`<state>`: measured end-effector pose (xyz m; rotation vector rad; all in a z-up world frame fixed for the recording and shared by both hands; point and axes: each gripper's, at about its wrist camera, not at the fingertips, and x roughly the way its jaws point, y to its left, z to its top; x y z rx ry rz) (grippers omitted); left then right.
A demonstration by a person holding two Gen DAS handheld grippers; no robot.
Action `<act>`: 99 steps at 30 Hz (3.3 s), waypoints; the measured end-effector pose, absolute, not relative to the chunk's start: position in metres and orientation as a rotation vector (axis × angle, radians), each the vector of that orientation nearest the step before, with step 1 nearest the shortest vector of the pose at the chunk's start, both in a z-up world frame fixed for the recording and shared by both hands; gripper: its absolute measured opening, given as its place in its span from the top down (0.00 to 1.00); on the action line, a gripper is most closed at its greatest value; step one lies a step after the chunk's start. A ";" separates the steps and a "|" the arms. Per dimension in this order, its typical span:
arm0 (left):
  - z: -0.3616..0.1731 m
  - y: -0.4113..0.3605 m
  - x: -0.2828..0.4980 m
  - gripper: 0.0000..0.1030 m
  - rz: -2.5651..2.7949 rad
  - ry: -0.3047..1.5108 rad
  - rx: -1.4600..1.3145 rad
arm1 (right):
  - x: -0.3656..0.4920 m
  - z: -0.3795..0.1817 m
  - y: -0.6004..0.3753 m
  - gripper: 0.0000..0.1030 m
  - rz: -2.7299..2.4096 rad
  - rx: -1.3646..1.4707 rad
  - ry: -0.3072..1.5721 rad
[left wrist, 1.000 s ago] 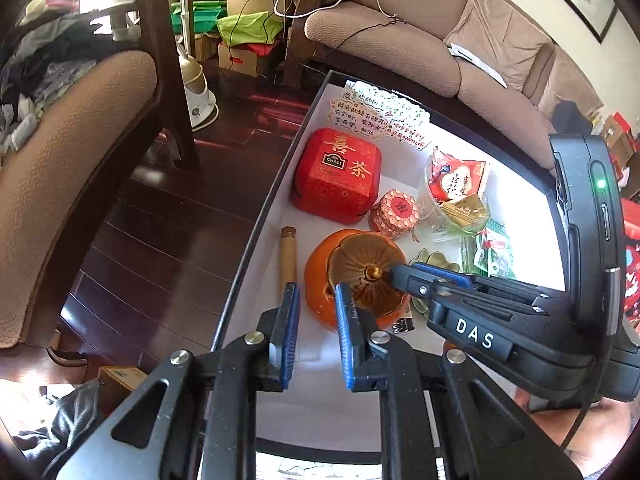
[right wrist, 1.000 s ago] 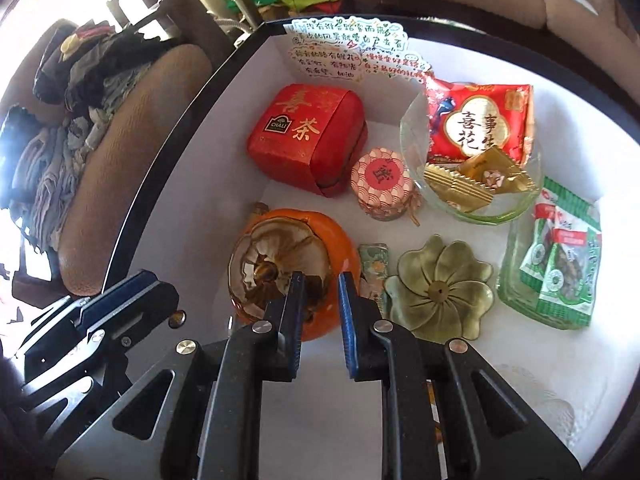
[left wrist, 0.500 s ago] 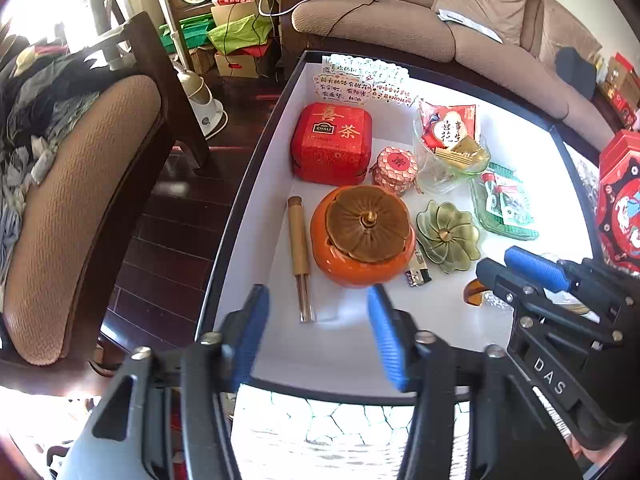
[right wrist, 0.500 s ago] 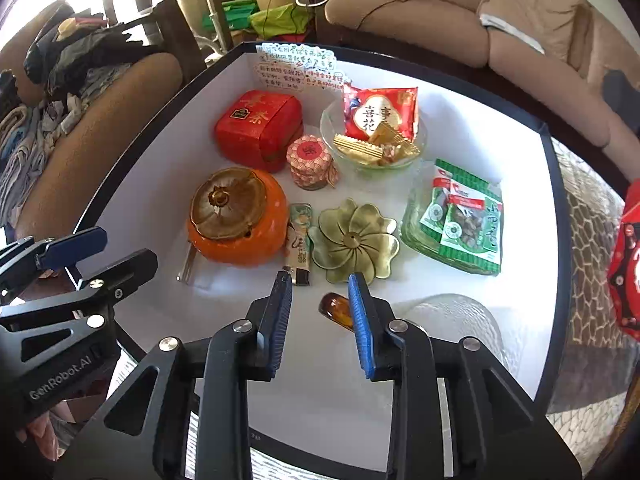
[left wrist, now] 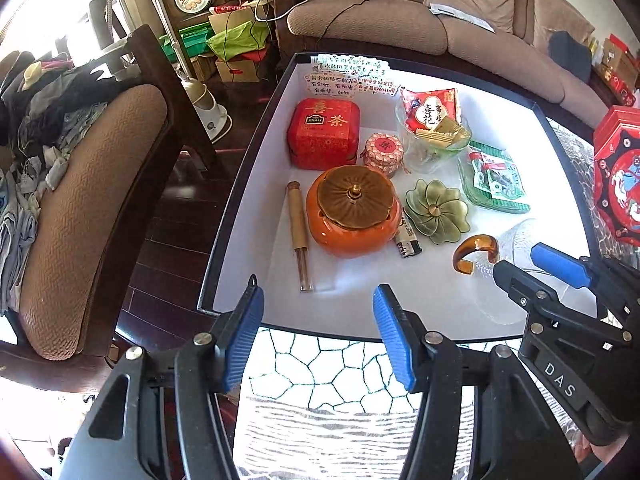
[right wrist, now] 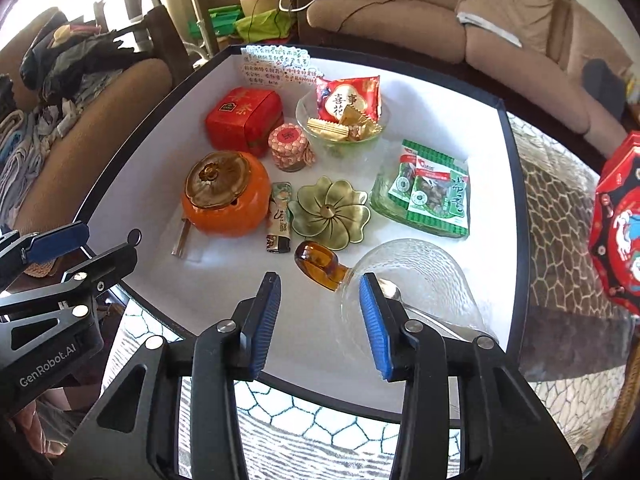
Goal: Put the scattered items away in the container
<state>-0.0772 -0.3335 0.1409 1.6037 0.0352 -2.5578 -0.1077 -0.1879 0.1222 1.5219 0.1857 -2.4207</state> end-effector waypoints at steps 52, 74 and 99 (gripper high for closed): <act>0.172 -0.085 0.025 0.00 -2.922 -0.171 1.238 | 0.000 0.125 0.129 0.00 -2.792 1.475 -0.067; 0.042 0.017 -0.036 0.00 -2.852 -0.052 1.471 | -0.031 0.022 0.214 0.00 -2.820 1.574 -0.108; 0.011 0.003 -0.052 0.00 -2.825 -0.022 1.445 | -0.038 0.003 0.203 0.00 -2.860 1.520 -0.070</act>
